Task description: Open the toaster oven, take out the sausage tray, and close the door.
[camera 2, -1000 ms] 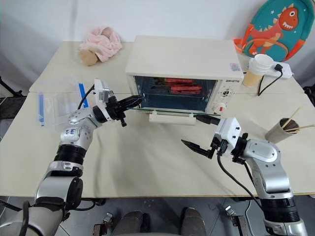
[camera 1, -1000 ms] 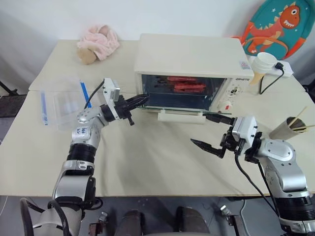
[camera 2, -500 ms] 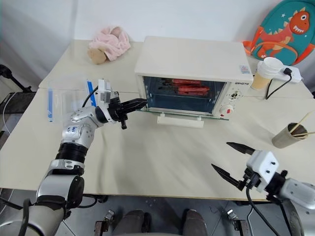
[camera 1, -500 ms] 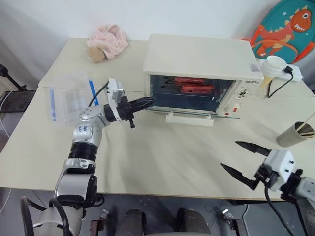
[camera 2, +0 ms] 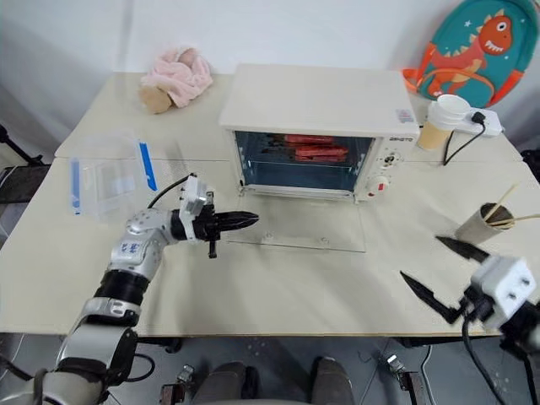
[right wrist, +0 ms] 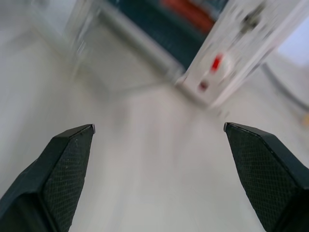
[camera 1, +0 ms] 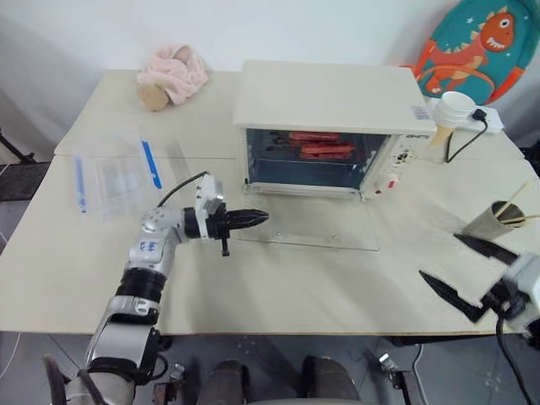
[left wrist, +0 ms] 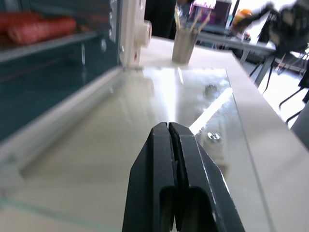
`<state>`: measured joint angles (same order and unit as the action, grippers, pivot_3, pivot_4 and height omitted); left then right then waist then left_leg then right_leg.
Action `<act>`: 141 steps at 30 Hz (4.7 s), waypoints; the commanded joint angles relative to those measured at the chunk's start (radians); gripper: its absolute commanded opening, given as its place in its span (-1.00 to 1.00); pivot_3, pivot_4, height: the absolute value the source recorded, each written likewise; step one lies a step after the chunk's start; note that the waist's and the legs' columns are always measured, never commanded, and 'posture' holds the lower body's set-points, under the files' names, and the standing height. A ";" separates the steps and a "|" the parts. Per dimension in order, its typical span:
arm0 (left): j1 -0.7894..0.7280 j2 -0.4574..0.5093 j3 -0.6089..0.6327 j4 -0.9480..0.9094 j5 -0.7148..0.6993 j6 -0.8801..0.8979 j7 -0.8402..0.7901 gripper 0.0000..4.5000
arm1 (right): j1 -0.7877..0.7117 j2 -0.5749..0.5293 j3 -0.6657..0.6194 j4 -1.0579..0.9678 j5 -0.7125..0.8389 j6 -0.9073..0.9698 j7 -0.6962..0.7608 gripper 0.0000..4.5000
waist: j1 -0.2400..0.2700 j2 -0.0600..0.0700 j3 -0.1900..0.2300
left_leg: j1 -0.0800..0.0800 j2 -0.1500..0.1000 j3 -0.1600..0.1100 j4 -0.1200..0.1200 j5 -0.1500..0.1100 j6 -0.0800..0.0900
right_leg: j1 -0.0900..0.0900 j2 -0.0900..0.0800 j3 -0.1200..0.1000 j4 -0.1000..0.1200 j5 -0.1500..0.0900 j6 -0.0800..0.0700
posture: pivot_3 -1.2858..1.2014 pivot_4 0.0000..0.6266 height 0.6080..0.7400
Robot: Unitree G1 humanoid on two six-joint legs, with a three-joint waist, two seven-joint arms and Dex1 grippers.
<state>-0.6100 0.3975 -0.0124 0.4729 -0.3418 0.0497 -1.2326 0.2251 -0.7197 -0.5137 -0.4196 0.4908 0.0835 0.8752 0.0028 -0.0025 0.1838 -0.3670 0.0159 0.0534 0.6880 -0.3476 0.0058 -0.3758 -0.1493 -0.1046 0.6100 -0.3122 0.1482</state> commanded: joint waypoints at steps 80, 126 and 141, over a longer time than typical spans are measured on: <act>0.444 0.106 0.347 -0.565 -0.266 0.111 0.300 1.00 | -1.001 0.287 0.916 0.751 -1.271 -0.185 -0.722 0.51 | -0.034 0.001 0.000 | -0.004 0.000 -0.013 0.002 -0.001 -0.001 | -0.003 -0.001 -0.002 0.005 0.000 -0.001 | 0.03 -0.52 1.00; 0.405 0.100 0.327 -0.517 -0.258 0.095 0.298 1.00 | -0.879 0.203 0.873 0.409 -1.248 -0.165 -0.555 -0.99 | -0.041 0.001 0.000 | -0.005 0.000 -0.011 -0.006 -0.001 -0.002 | -0.007 -0.001 -0.003 0.001 0.000 -0.001 | 0.03 -0.52 1.00; 0.407 0.170 0.329 -0.463 -0.227 0.026 0.227 1.00 | -0.612 0.127 0.800 0.157 -1.245 -0.204 -0.528 -0.99 | -0.030 0.001 0.000 | -0.005 0.000 -0.010 -0.006 -0.001 -0.002 | -0.007 -0.001 -0.003 0.001 0.000 -0.001 | 0.03 -0.52 1.00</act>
<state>-0.2014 0.5488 0.3055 0.0160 -0.5712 0.0952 -0.9919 -0.3826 -0.5802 0.3246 -0.1969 -0.7679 -0.1014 0.3536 -0.0270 -0.0017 0.1843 -0.3716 0.0158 0.0435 0.6824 -0.3481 0.0039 -0.3825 -0.1498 -0.1071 0.6108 -0.3124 0.1477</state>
